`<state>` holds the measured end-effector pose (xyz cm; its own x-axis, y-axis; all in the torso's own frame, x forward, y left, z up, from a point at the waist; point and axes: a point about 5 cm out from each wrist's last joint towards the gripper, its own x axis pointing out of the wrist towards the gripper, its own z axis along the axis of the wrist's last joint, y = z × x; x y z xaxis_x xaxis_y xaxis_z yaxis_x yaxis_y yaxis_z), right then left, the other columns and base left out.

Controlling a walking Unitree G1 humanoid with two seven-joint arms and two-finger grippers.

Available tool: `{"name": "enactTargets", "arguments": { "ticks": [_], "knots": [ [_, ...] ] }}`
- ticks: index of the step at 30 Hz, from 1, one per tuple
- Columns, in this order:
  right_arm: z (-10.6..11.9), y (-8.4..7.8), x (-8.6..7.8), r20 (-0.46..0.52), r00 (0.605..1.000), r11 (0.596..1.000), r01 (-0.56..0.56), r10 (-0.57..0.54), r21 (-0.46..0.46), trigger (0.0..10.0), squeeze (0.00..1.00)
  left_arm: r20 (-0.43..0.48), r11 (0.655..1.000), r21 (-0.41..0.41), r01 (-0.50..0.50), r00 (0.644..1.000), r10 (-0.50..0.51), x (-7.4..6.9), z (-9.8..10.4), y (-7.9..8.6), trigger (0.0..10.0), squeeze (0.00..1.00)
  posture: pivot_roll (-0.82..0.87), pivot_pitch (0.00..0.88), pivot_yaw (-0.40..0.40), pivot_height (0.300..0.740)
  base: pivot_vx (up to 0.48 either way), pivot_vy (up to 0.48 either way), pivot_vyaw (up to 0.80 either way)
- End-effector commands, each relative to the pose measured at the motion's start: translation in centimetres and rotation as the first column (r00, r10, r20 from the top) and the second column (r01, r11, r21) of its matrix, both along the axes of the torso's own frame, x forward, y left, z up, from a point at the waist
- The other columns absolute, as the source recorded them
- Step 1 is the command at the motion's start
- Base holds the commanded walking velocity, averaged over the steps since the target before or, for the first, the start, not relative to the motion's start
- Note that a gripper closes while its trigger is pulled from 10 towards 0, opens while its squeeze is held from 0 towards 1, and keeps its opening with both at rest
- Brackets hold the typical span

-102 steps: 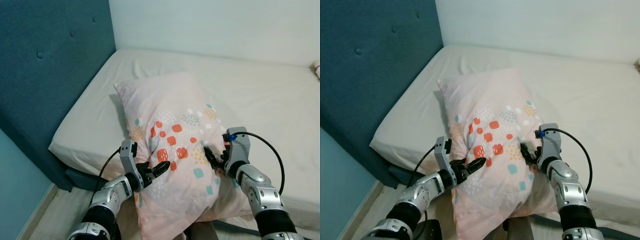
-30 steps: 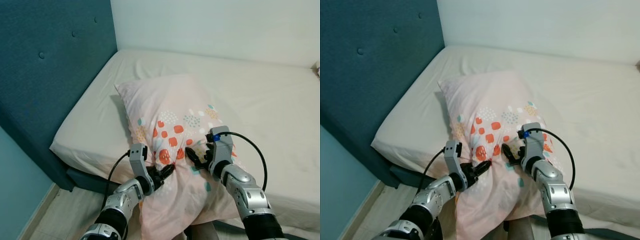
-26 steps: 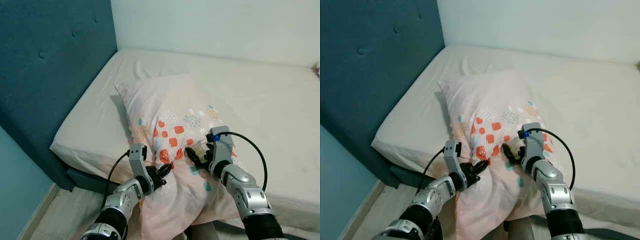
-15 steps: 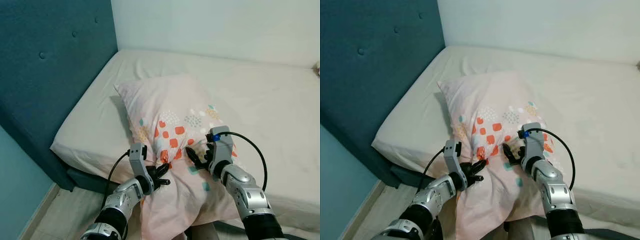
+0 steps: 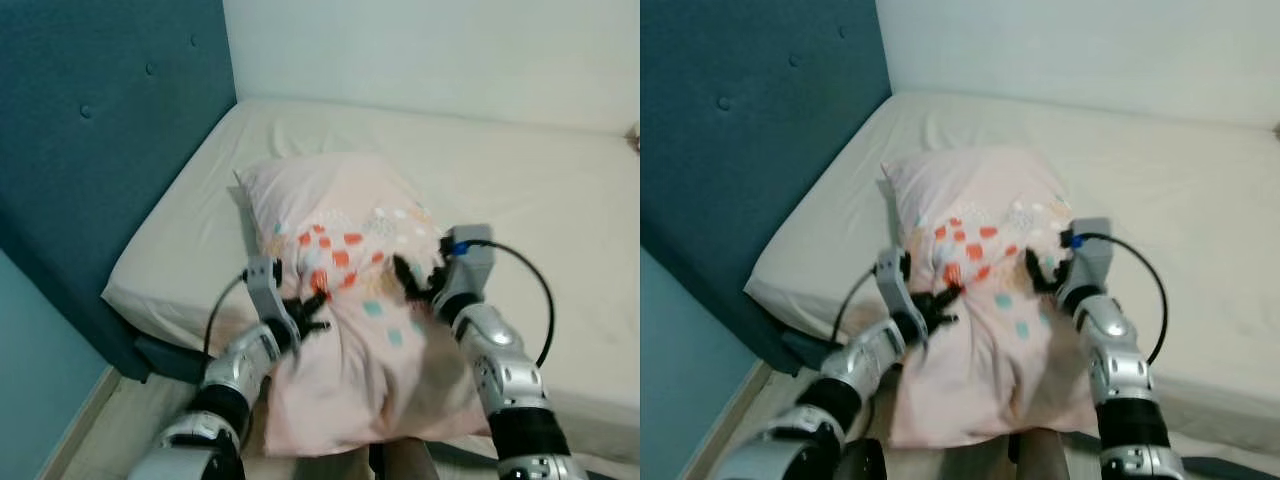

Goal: Clean up the room

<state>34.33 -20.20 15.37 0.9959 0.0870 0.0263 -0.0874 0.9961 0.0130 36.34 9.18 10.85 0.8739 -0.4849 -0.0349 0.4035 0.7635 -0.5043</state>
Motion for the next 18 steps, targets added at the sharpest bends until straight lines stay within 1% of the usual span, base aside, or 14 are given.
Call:
{"name": "enactTargets", "arguments": {
  "ticks": [1, 3, 4, 6, 8, 10, 12, 13, 14, 16, 17, 18],
  "knots": [
    [-0.2, -1.2, -0.2, 0.008, 0.998, 0.998, 0.054, -0.054, 0.018, 10.0, 0.00, 0.078, 0.991, -0.021, -0.130, 0.988, 0.131, 1.1, 2.0, 3.4, 0.0, 0.00, -0.05, 0.098, 0.007, 0.580, 0.000, 0.000, 0.00],
    [-0.2, -1.5, -0.2, 0.005, 0.998, 0.997, 0.070, -0.070, 0.014, 10.0, 0.00, 0.125, 0.987, -0.033, -0.159, 0.979, 0.162, 1.6, 3.4, 4.9, 0.0, 0.00, -0.04, 0.093, 0.008, 0.580, 0.000, 0.000, 0.00],
    [-0.2, -1.5, -0.2, 0.005, 0.998, 0.997, 0.070, -0.070, 0.014, 10.0, 0.00, 0.125, 0.987, -0.033, -0.159, 0.979, 0.162, 1.6, 3.4, 4.9, 0.0, 0.00, -0.04, 0.093, 0.008, 0.580, 0.000, 0.000, 0.00],
    [-0.8, -1.7, -0.3, -0.021, 0.996, 0.997, 0.083, -0.083, 0.007, 10.0, 0.00, 0.182, 0.987, -0.049, -0.151, 0.971, 0.158, 1.6, 4.7, 6.1, 0.0, 0.00, -0.04, 0.087, 0.011, 0.580, 0.000, 0.000, 0.00],
    [-1.2, -1.7, -0.4, -0.029, 0.996, 0.996, 0.089, -0.089, 0.003, 10.0, 0.00, 0.214, 0.990, -0.047, -0.132, 0.967, 0.139, 1.3, 5.2, 6.5, 0.0, 0.00, -0.04, 0.087, 0.011, 0.580, 0.000, 0.000, 0.00],
    [-1.2, -1.7, -0.4, -0.029, 0.996, 0.996, 0.089, -0.089, 0.003, 10.0, 0.00, 0.214, 0.990, -0.047, -0.132, 0.967, 0.139, 1.3, 5.2, 6.5, 0.0, 0.00, -0.04, 0.087, 0.011, 0.580, 0.000, 0.000, 0.00],
    [-1.5, -1.5, -0.5, -0.032, 0.995, 0.995, 0.097, -0.096, 0.010, 10.0, 0.00, 0.310, 0.999, -0.006, -0.049, 0.949, 0.049, 0.3, 5.8, 6.0, 0.0, 0.00, -0.03, 0.073, 0.015, 0.580, 0.000, 0.000, 0.00],
    [-2.0, -1.4, -0.6, -0.053, 0.993, 0.994, 0.105, -0.104, 0.016, 10.0, 0.00, 0.346, 0.998, 0.058, 0.014, 0.938, -0.033, -0.5, 5.8, 5.3, 0.0, 0.00, -0.02, 0.066, 0.012, 0.580, 0.000, 0.000, 0.00],
    [-2.6, -1.1, -0.7, -0.082, 0.991, 0.994, 0.106, -0.103, 0.034, 10.0, 0.00, 0.349, 0.991, 0.110, 0.071, 0.931, -0.106, -1.1, 5.4, 4.6, 0.0, 0.00, -0.02, 0.061, 0.011, 0.580, 0.000, 0.000, 0.00],
    [-2.6, -1.1, -0.7, -0.082, 0.991, 0.994, 0.106, -0.103, 0.034, 10.0, 0.00, 0.349, 0.991, 0.110, 0.071, 0.931, -0.106, -1.1, 5.4, 4.6, 0.0, 0.00, -0.02, 0.061, 0.011, 0.580, 0.000, 0.000, 0.00],
    [-3.0, -0.8, -0.7, -0.101, 0.990, 0.993, 0.106, -0.101, 0.046, 10.0, 0.00, 0.341, 0.985, 0.140, 0.105, 0.928, -0.147, -1.4, 5.0, 4.1, 0.0, 0.00, -0.02, 0.060, 0.010, 0.580, 0.000, 0.000, 0.00],
    [-3.7, -0.4, -0.9, -0.140, 0.986, 0.992, 0.099, -0.088, 0.075, 10.0, 0.00, 0.309, 0.978, 0.159, 0.132, 0.935, -0.176, -1.7, 4.1, 3.6, 0.0, 0.00, -0.01, 0.057, 0.009, 0.580, 0.000, 0.000, 0.00]
  ]
}}
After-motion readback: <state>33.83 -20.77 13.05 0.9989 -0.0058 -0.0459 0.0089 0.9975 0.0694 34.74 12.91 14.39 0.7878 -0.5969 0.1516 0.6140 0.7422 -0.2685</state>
